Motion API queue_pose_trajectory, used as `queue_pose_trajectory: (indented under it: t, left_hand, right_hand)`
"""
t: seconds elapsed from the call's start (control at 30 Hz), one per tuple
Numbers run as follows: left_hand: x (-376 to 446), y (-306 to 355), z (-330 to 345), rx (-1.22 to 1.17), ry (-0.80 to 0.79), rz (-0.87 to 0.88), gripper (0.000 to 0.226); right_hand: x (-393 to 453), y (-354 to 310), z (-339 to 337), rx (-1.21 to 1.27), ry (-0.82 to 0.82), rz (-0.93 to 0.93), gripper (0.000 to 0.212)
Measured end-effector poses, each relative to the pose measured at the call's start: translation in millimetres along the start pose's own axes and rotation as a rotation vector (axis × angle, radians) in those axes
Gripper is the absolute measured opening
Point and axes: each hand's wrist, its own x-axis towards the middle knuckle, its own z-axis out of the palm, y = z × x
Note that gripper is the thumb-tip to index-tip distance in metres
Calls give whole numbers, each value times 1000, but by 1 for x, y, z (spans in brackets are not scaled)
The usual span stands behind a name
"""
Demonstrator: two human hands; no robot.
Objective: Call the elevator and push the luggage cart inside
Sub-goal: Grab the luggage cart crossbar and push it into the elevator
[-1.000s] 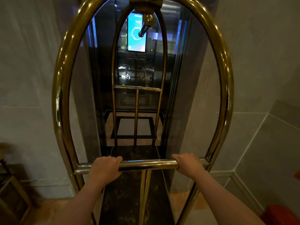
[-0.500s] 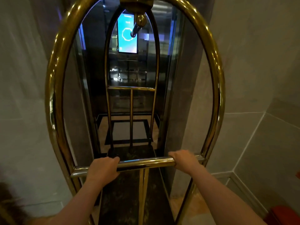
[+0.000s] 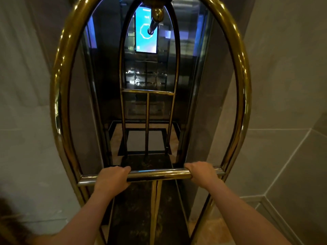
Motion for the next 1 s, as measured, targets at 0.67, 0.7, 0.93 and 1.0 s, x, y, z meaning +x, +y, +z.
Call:
queue_pose_trajectory:
  t: [0.67, 0.7, 0.93, 1.0]
  left_hand:
    - [133, -35, 30, -32, 28, -101, 13]
    - [140, -37, 32, -22, 34, -103, 13]
    - [199, -60, 43, -16, 49, -102, 12]
    - [215, -66, 45, -23, 49, -93, 12]
  right_hand:
    - [139, 47, 19, -36, 74, -27, 18]
    - [146, 48, 21, -37, 75, -16, 17]
    - [200, 49, 32, -49, 158, 115, 15]
    - [216, 52, 32, -61, 164, 131, 14]
